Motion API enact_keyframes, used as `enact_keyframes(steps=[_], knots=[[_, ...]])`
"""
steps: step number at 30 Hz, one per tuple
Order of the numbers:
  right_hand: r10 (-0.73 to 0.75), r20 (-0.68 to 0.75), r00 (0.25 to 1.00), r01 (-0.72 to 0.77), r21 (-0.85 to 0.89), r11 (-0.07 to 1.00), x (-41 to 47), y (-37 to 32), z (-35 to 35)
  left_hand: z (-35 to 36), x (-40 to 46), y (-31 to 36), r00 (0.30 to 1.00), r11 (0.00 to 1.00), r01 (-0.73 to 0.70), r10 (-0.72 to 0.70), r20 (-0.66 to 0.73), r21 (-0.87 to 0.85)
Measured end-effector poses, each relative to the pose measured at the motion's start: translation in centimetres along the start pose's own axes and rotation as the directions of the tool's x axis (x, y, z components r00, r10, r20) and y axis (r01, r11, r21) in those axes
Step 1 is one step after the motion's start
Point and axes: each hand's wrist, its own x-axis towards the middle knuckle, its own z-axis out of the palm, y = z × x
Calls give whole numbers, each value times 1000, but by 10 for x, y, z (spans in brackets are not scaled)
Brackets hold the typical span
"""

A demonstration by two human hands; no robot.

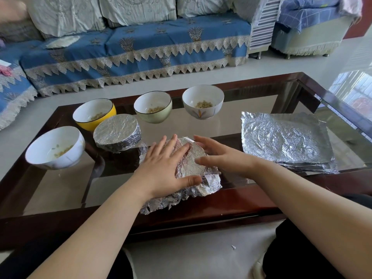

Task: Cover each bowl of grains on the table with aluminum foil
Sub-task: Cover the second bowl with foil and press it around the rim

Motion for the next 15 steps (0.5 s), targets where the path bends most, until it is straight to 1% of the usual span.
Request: enact_keyframes(steps=[1, 2, 4, 6, 8, 10, 13, 15], knots=[[-15, -80, 997, 15, 3, 1000, 2, 1, 3, 0, 0, 0, 1000, 1000, 1, -1, -6, -5], [-35, -159, 987, 30, -34, 999, 3, 1, 8, 0, 0, 0, 1000, 1000, 1, -1, -11, -10], [-89, -286, 954, 43, -163, 986, 4, 4, 18, 0, -1, 1, 1000, 1000, -9, 9, -15, -19], [-150, -390, 909, 46, -264, 963, 5, 9, 28, 1, -1, 1, 999, 1000, -25, 25, -22, -15], [-197, -471, 860, 55, -297, 953, 6, 12, 34, 2, 0, 0, 999, 999, -31, 31, -24, -4], [-201, -526, 826, 71, -256, 964, 8, 15, 37, 3, 1, 0, 999, 1000, -31, 31, -13, 3], [-144, -585, 798, 128, -68, 989, 12, 17, 41, 4, 1, 0, 999, 999, -42, 42, -12, 7], [-92, -618, 781, 131, 18, 991, 12, 17, 43, 5, 2, 0, 999, 999, -49, 49, -16, 4]])
